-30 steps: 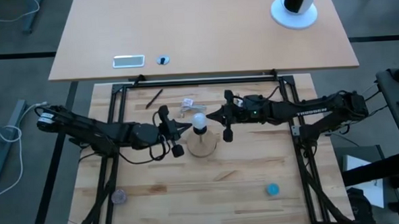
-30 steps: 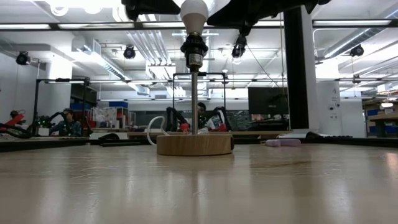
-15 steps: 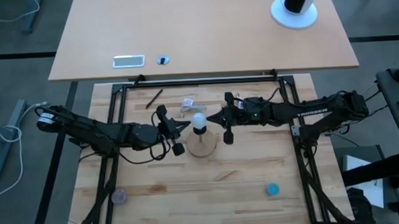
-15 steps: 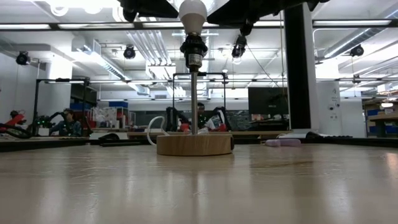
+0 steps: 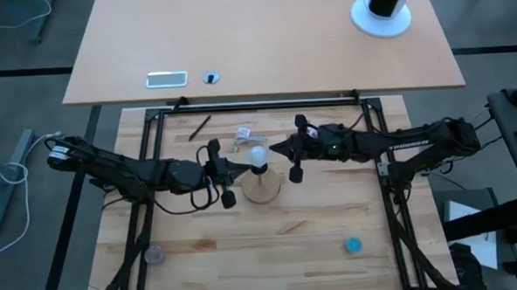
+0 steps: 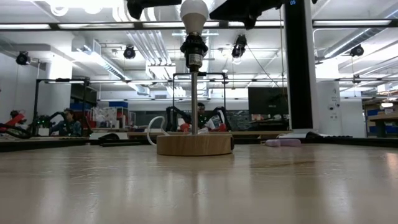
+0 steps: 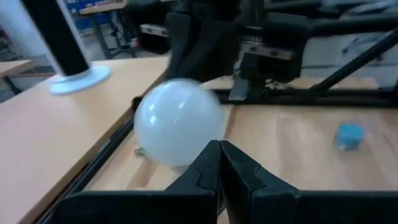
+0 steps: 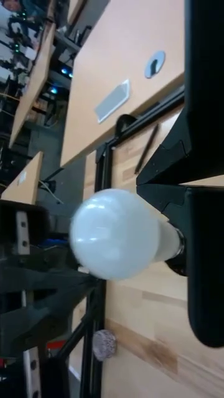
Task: Screw lightbulb
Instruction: Insert the lightbulb into the brown lamp
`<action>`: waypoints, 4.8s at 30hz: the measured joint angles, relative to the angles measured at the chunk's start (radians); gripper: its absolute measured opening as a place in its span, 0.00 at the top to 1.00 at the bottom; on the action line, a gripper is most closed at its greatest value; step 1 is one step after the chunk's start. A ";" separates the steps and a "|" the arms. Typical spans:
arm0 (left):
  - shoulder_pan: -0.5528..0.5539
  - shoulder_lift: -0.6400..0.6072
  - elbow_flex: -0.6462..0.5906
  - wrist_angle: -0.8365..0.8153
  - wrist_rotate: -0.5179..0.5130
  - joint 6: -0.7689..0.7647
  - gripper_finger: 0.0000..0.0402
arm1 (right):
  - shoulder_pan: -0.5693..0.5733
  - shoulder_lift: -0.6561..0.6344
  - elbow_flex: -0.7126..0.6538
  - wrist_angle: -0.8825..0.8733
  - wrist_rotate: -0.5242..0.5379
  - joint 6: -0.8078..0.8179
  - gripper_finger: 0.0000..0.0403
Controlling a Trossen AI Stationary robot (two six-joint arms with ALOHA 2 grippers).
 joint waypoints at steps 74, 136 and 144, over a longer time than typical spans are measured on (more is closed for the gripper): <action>-0.038 0.009 0.017 0.027 -0.085 0.013 1.00 | 0.071 -0.017 0.005 -0.075 0.107 -0.006 1.00; -0.028 -0.064 0.017 -0.137 -0.130 0.056 1.00 | 0.080 0.002 0.004 -0.050 0.055 -0.091 1.00; -0.076 -0.063 0.017 -0.140 -0.007 0.073 1.00 | 0.090 -0.029 0.004 -0.077 0.009 -0.060 1.00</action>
